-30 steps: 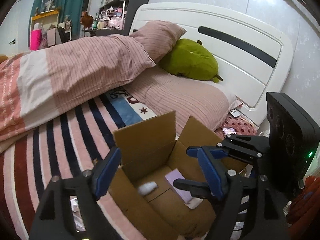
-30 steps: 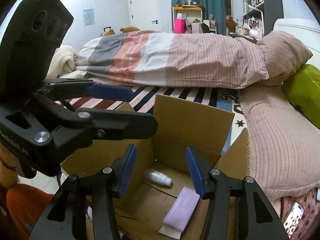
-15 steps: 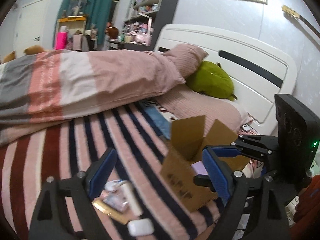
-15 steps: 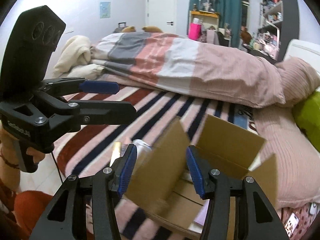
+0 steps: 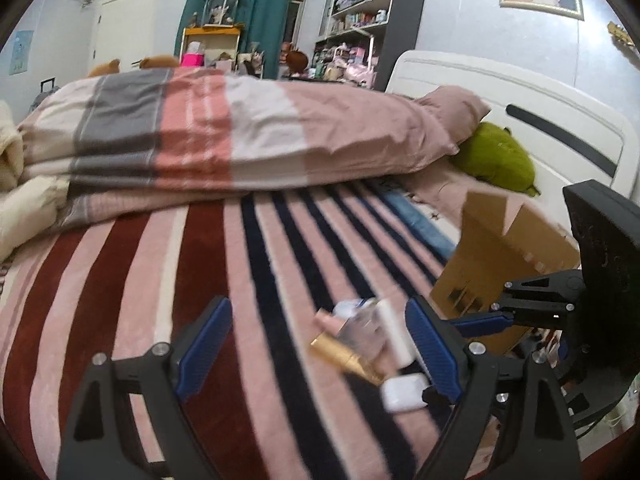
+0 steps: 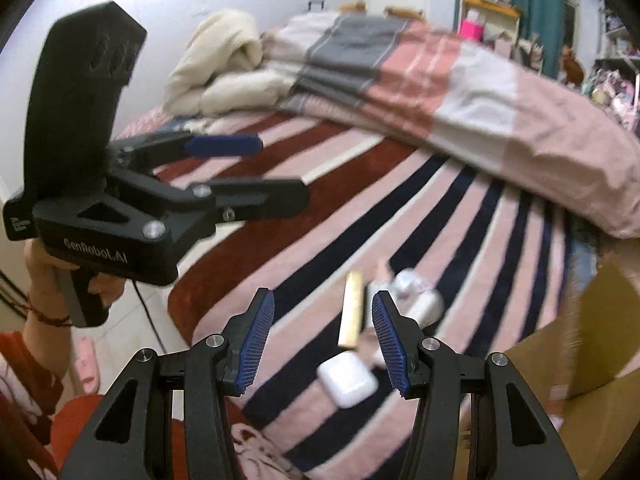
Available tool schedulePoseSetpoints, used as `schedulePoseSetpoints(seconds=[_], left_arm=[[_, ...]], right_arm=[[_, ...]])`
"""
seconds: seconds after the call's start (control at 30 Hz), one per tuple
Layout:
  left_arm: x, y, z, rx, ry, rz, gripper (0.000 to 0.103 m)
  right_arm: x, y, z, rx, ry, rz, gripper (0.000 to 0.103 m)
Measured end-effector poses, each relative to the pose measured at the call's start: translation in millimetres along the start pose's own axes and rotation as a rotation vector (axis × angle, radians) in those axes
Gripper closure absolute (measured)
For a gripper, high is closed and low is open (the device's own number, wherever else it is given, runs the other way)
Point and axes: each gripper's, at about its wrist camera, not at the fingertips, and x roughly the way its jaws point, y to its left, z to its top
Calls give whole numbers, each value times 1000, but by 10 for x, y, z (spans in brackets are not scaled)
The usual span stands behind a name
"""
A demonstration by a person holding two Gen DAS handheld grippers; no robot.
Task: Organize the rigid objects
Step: 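Grasp the white earbud case with the right gripper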
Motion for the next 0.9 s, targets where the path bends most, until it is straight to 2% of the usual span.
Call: schedulePoseSetpoints(seconds=[0.13,0.27,0.33,0.43,0.53,0.6,0.63,0.73,0.9], left_arm=[[158,90,-215,1,48,15,16],[315,173,-416,-6,101,-5,16],[361,202,-481,-14,117,-11,16],[409,228,-535,-27,132,-17,16],[430,226,-549,-31,137,-18,16],[429,215,-539,-27,139,-19,16],[427,208,-535,-25,140,-20,16],[414,143,-513,-13,144,-33,16],[384,-21,-447,-5,159,-114,16]], right_arm=[[382,-12,-213,18,103,0,55],[660,-104,-435,34,189,-32,54],[745,-161,-513,39,214,-49,46],[835,-234,-576,38,238,-82,45],[907,-308,-604,61,266,-63,45],[934,-320,-609,59,267,-59,45],[932,-317,-606,53,263,-60,50],[883,-260,-628,30,235,-75,51],[751,-147,-602,6,171,-66,51]])
